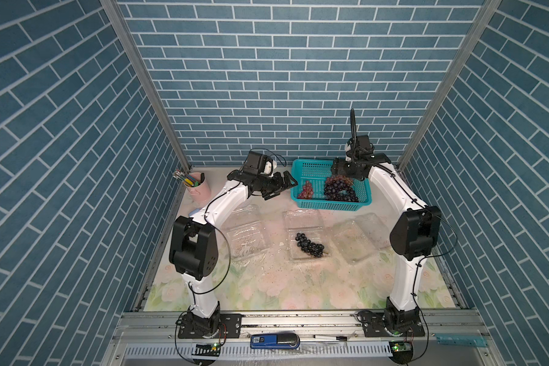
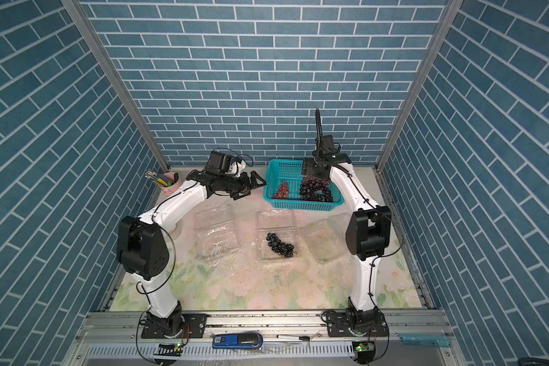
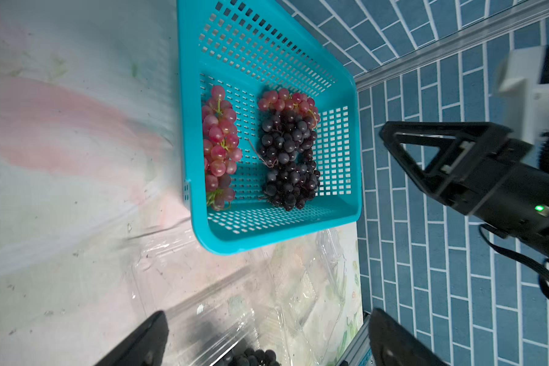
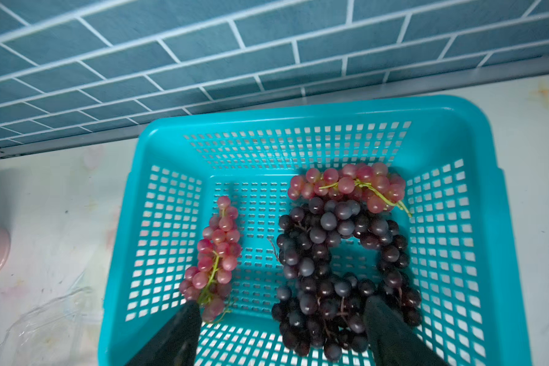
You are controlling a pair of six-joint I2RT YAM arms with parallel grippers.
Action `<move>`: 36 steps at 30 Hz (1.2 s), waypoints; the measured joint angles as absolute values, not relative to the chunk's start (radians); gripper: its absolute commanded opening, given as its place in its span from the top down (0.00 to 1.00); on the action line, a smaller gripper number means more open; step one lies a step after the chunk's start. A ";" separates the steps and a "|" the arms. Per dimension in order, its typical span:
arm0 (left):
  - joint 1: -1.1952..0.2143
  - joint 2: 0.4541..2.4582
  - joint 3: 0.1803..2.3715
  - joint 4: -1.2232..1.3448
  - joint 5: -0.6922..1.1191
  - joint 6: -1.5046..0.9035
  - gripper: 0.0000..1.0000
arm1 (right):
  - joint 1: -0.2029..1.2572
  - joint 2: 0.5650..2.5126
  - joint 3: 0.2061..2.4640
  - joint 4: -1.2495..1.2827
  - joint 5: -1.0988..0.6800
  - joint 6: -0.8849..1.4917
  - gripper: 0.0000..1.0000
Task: Pack grapes into containers
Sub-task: Pick up the grape from the basket.
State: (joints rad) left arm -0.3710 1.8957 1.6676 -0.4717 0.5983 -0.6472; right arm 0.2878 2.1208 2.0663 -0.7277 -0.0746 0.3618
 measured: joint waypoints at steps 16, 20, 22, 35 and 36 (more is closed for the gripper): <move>-0.365 2.100 1.768 -0.481 0.646 -0.662 0.01 | 0.389 2.538 2.395 -0.787 -0.331 0.362 0.27; -0.364 2.100 1.768 -0.466 0.660 -0.670 0.00 | 0.418 2.575 2.397 -0.795 -0.331 0.373 0.34; -0.364 2.100 1.768 -0.464 0.664 -0.671 0.00 | 0.421 2.593 2.405 -0.805 -0.327 0.383 0.36; -0.364 2.086 1.694 -0.451 0.675 -0.678 0.00 | 0.443 2.627 2.431 -0.811 -0.298 0.434 0.78; -0.364 2.082 1.692 -0.452 0.676 -0.678 0.00 | 0.442 2.626 2.429 -0.807 -0.299 0.439 0.78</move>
